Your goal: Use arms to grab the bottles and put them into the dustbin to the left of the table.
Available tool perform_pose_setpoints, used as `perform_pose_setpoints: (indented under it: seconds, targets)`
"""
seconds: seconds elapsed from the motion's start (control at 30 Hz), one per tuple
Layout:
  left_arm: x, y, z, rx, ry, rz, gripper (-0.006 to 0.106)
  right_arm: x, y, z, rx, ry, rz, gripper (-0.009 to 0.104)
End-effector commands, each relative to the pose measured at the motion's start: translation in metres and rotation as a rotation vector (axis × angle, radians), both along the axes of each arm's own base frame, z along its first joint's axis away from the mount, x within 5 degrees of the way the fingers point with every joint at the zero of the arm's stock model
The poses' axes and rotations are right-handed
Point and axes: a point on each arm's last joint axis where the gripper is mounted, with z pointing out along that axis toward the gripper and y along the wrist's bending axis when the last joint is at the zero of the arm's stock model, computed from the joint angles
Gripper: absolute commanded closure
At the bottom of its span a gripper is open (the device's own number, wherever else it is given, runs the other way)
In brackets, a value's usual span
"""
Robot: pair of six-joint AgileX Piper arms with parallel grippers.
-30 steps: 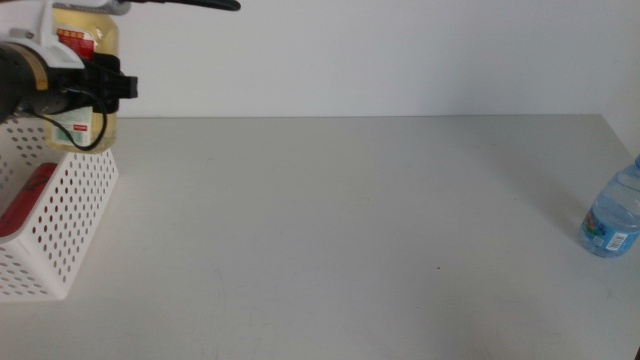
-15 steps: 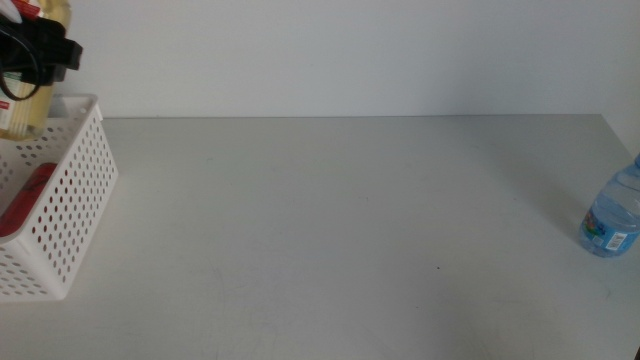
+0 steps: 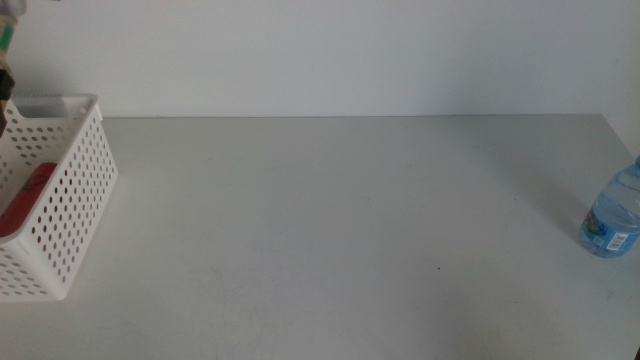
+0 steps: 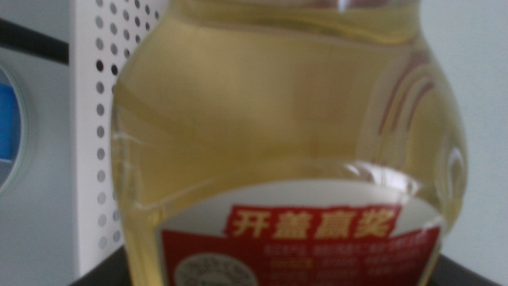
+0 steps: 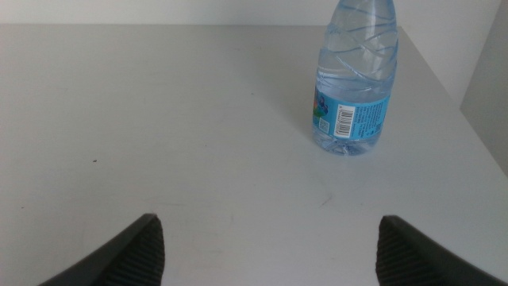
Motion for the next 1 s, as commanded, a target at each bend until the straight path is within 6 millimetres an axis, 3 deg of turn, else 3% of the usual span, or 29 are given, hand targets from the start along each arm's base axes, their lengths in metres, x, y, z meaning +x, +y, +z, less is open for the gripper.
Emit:
perform_pose_setpoints:
  seconds: [0.0,0.77,0.97]
  targets:
    - [-0.005,0.007,0.024,-0.004,-0.114,0.022,0.102,0.0,0.0,0.011,-0.014,-0.102,0.003,0.001]
    - [0.034,0.019,-0.059,-0.107,0.193,0.027,0.102,0.0,0.0,0.011,-0.014,-0.102,0.003,0.001]
    - [0.036,0.02,-0.068,-0.112,0.22,0.027,0.099,0.0,0.0,0.011,-0.014,-0.102,0.003,0.001]
